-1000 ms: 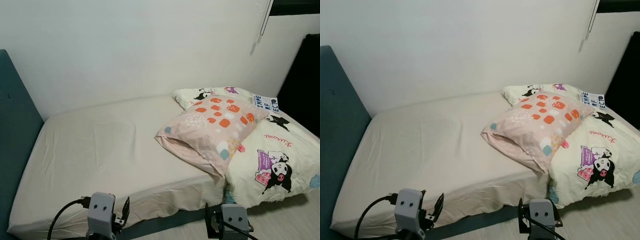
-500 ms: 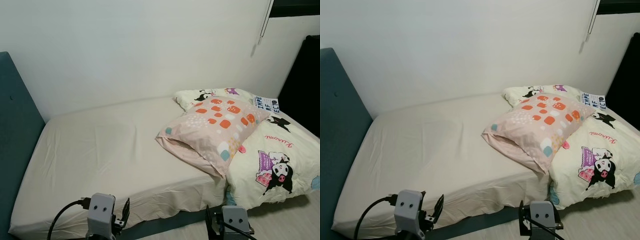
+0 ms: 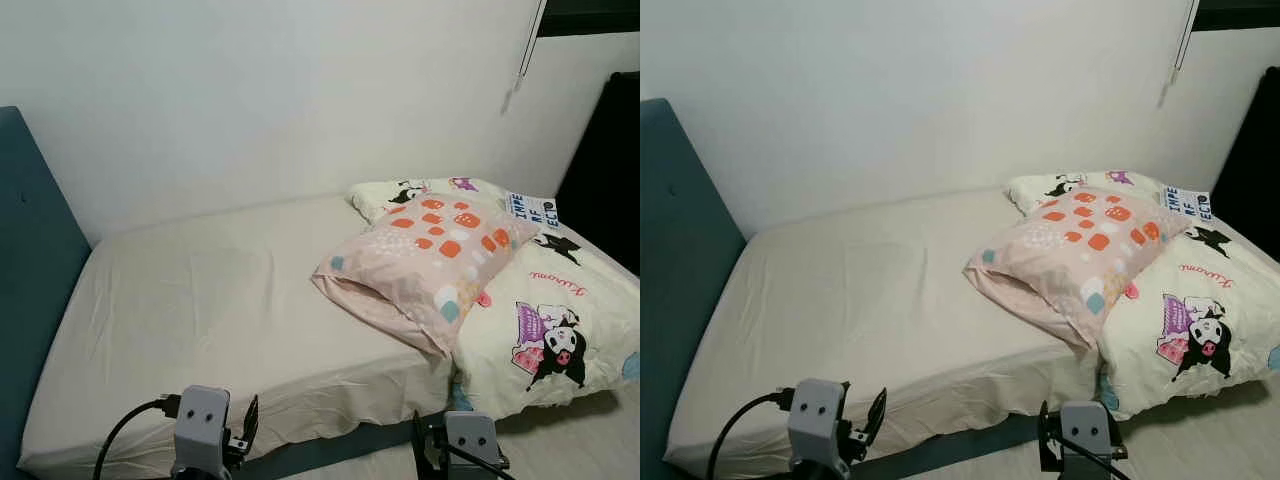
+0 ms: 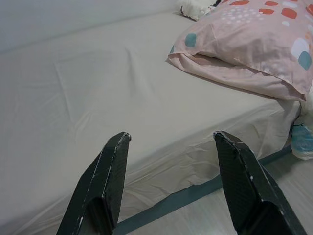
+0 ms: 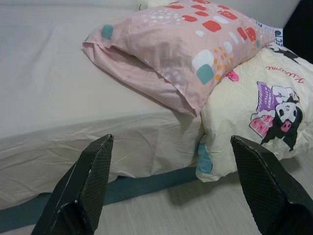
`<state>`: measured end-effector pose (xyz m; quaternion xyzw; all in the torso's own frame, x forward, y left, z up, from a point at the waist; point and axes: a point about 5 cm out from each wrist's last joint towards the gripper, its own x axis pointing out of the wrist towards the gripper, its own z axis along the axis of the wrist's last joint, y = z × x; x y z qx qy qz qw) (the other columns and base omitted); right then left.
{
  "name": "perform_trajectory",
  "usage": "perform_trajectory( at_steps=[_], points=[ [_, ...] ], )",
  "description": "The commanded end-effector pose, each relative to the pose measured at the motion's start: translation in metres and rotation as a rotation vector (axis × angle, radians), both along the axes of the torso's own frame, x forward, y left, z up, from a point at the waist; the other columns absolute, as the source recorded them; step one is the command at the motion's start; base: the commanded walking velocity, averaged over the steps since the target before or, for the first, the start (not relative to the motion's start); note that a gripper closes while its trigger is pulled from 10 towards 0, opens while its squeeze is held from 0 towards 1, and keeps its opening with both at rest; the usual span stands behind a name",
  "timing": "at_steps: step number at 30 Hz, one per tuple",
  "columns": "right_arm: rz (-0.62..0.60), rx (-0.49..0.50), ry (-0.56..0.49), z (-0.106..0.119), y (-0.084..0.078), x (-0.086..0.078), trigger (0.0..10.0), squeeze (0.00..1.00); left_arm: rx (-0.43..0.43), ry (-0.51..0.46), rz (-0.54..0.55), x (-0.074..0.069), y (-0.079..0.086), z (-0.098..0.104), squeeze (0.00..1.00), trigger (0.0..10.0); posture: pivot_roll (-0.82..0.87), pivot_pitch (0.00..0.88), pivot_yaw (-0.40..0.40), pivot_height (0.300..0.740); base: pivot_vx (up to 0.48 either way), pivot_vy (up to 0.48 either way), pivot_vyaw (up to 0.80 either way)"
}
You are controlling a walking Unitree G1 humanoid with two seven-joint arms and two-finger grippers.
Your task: Clean up the room
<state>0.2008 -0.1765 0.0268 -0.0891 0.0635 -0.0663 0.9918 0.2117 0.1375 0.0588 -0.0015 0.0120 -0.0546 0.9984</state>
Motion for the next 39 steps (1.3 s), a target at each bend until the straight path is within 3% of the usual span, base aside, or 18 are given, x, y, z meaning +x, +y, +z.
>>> perform_trajectory(
  at_steps=[1, 39],
  points=[
    [-0.011, -0.001, 0.009, 0.0006, -0.0009, -0.0008, 10.0, 0.00, 0.001, 0.018, 0.014, -0.0016, 0.0011, -0.0020, 0.00, 10.0, -0.04, 0.071, 0.020, 0.740, 0.000, 0.000, 0.00],
    [0.029, -0.002, 0.038, -0.0016, 0.0033, 0.0010, 10.0, 0.00, 0.001, 0.023, 0.015, -0.0005, 0.0011, -0.0018, 0.00, 10.0, -0.04, 0.070, 0.023, 0.740, 0.000, 0.000, 0.00]
  ],
)
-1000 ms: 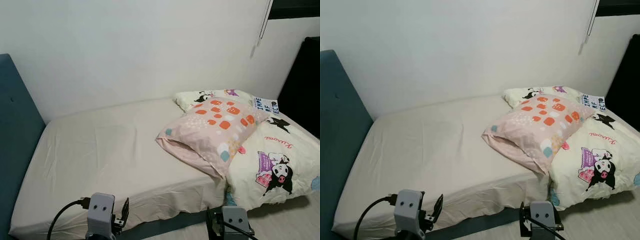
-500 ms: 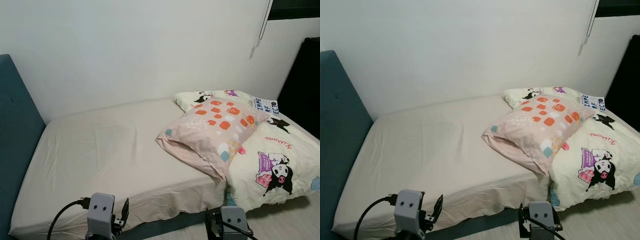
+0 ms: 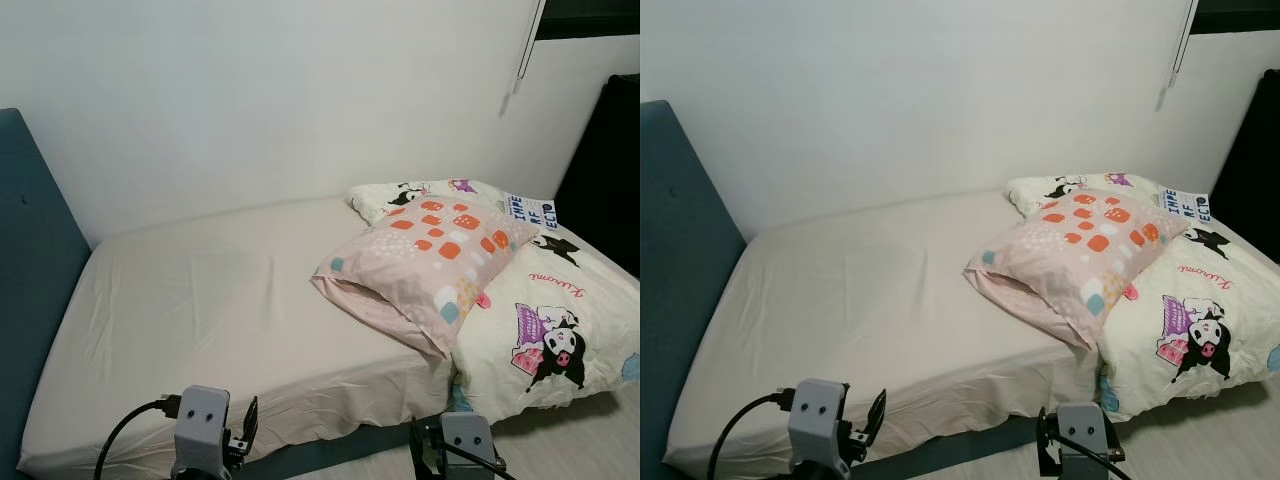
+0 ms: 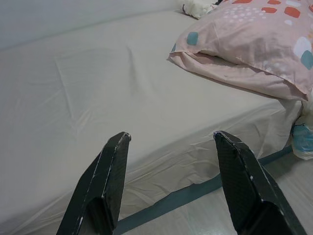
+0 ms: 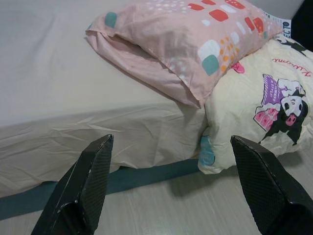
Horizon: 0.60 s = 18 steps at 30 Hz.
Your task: Clean up the room
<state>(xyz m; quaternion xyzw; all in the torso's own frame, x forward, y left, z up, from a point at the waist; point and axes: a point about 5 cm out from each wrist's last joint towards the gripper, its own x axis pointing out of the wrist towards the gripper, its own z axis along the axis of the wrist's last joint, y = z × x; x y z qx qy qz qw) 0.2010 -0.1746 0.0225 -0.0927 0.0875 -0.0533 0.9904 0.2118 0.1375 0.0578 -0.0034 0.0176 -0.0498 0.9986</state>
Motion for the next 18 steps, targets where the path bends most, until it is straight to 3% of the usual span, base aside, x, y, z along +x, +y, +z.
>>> perform_trajectory(
  at_steps=[1, 18],
  points=[
    [0.008, -0.001, -0.001, 0.0020, 0.0015, 0.0010, 10.0, 0.00, 0.004, 0.011, 0.006, -0.0006, 0.0011, -0.0008, 0.00, 10.0, -0.04, 0.070, 0.023, 0.740, 0.000, 0.000, 0.00],
    [-0.003, 0.028, -0.005, 0.0024, 0.0003, 0.0024, 10.0, 0.00, 0.006, 0.010, -0.004, 0.0006, -0.0001, -0.0006, 0.00, 10.0, -0.04, 0.073, 0.022, 0.740, 0.000, 0.000, 0.00]
  ],
)
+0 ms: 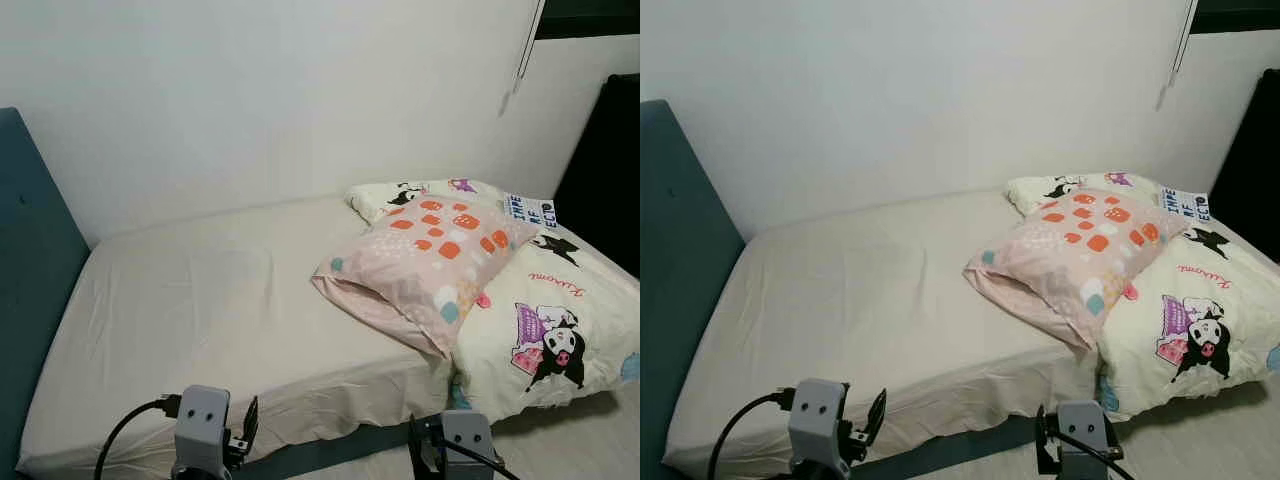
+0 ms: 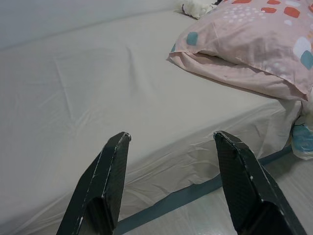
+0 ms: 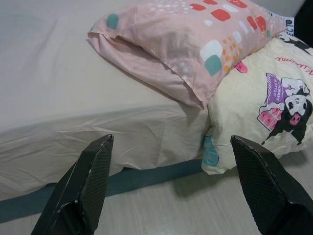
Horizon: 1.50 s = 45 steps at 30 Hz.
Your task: Clean up the room
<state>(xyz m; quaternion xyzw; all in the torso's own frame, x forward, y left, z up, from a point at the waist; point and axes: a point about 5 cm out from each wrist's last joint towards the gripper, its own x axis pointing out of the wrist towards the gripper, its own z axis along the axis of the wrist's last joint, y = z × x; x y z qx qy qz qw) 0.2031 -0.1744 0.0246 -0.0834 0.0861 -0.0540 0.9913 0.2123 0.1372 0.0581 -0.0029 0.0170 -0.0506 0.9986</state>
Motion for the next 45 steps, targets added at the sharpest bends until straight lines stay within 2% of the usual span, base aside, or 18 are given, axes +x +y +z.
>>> perform_trajectory(
  at_steps=[1, 11, 15, 19, 22, 31, 37, 45],
  points=[
    [0.008, 0.015, -0.007, 0.001, 0.001, 0.001, 10.0, 0.00, 0.006, 0.011, -0.002, 0.000, 0.000, -0.001, 0.00, 10.0, -0.04, 0.074, 0.023, 0.740, 0.000, 0.000, 0.00],
    [0.046, 0.040, -0.008, 0.003, 0.006, 0.005, 10.0, 0.00, 0.015, 0.018, 0.003, 0.005, 0.001, 0.000, 0.00, 10.0, -0.04, 0.108, 0.019, 0.740, 0.000, 0.000, 0.00],
    [-0.003, 0.047, 0.059, -0.003, 0.000, 0.018, 10.0, 0.00, 0.032, 0.051, 0.040, 0.017, 0.006, -0.007, 0.00, 10.0, -0.04, 0.125, 0.020, 0.740, 0.000, 0.000, 0.00],
    [-0.017, 0.086, 0.059, -0.003, -0.003, 0.024, 10.0, 0.00, 0.038, 0.059, 0.043, 0.024, 0.006, -0.008, 0.00, 10.0, -0.04, 0.108, 0.026, 0.740, 0.000, 0.000, 0.00],
    [0.021, 0.090, 0.041, 0.000, -0.002, 0.031, 10.0, 0.00, 0.040, 0.058, 0.044, 0.032, 0.004, -0.006, 0.00, 10.0, -0.04, 0.118, 0.022, 0.740, 0.000, 0.000, 0.00],
    [0.066, 0.095, 0.067, -0.003, 0.004, 0.033, 10.0, 0.00, 0.056, 0.083, 0.069, 0.033, 0.008, -0.011, 0.00, 10.0, -0.04, 0.128, 0.010, 0.740, 0.000, 0.000, 0.00],
    [0.066, 0.028, 0.095, -0.005, 0.006, 0.039, 10.0, 0.00, 0.056, 0.080, 0.083, 0.037, 0.011, -0.011, 0.00, 10.0, -0.04, 0.129, 0.011, 0.740, 0.000, 0.000, 0.00],
    [0.060, 0.052, 0.072, -0.004, 0.004, 0.040, 10.0, 0.00, 0.057, 0.078, 0.082, 0.039, 0.009, -0.010, 0.00, 10.0, -0.03, 0.132, 0.009, 0.740, 0.000, 0.000, 0.00]
  ],
)
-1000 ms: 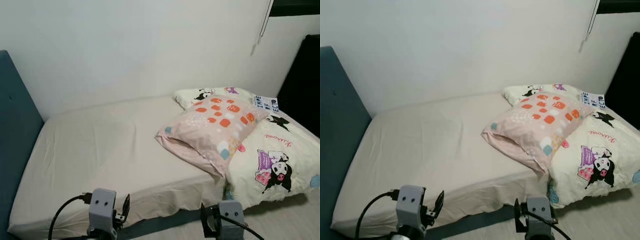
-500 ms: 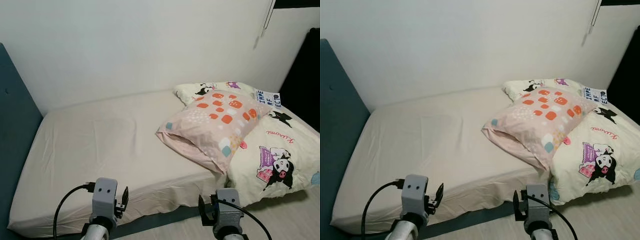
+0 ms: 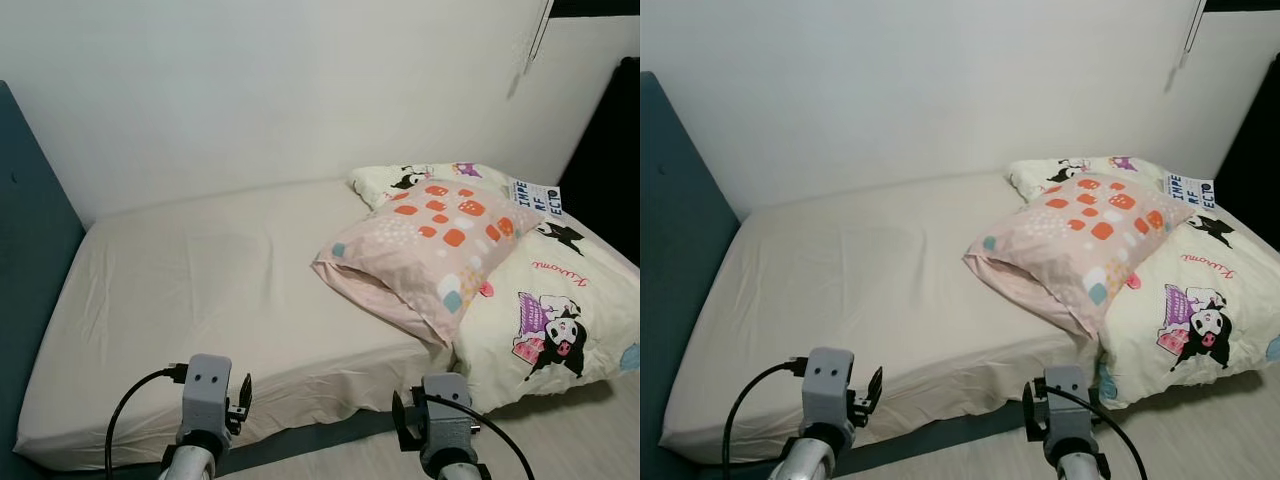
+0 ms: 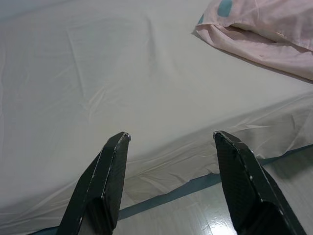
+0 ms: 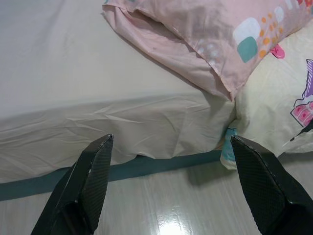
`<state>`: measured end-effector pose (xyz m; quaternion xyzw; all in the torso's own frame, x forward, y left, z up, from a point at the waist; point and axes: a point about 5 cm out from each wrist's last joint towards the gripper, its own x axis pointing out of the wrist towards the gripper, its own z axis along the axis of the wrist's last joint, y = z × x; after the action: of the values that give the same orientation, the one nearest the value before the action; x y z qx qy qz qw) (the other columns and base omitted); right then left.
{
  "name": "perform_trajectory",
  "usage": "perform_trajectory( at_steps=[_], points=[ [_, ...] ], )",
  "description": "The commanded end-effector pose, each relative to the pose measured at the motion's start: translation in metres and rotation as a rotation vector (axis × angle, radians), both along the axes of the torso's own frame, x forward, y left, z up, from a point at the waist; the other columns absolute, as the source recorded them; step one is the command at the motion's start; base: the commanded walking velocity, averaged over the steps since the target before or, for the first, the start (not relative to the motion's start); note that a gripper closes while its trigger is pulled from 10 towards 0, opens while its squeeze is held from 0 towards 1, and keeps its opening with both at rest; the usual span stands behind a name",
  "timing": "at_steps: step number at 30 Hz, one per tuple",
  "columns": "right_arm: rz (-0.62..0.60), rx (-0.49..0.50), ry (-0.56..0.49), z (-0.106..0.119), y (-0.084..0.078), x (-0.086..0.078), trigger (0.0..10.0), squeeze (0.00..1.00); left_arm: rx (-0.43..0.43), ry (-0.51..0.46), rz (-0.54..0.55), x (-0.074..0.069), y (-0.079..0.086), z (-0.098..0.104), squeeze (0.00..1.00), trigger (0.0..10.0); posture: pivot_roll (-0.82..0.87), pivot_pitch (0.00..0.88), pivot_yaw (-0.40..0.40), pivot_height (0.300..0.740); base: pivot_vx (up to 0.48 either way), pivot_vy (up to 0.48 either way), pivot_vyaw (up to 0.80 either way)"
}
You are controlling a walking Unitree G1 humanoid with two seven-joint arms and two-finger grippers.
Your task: Clean up the room
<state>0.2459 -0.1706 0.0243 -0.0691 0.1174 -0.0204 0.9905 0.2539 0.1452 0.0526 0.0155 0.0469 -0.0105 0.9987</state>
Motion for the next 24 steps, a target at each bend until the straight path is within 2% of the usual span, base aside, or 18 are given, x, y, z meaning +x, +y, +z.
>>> perform_trajectory(
  at_steps=[1, 16, 24],
  points=[
    [0.007, 0.009, 0.002, -0.0027, 0.0008, -0.0033, 10.0, 0.00, 0.015, 0.020, 0.004, -0.0018, 0.0014, -0.0047, 0.00, 10.0, -0.03, 0.138, 0.010, 0.740, 0.000, 0.000, 0.00],
    [0.029, -0.068, 0.021, -0.0052, 0.0024, -0.0023, 10.0, 0.00, 0.018, 0.022, 0.010, -0.0025, 0.0021, -0.0058, 0.00, 10.0, -0.03, 0.140, 0.007, 0.740, 0.000, 0.000, 0.00],
    [0.025, -0.064, -0.005, -0.0027, 0.0025, -0.0001, 10.0, 0.00, 0.019, 0.026, 0.012, -0.0038, 0.0020, -0.0072, 0.00, 10.0, -0.03, 0.132, 0.007, 0.740, 0.000, 0.000, 0.00]
  ],
)
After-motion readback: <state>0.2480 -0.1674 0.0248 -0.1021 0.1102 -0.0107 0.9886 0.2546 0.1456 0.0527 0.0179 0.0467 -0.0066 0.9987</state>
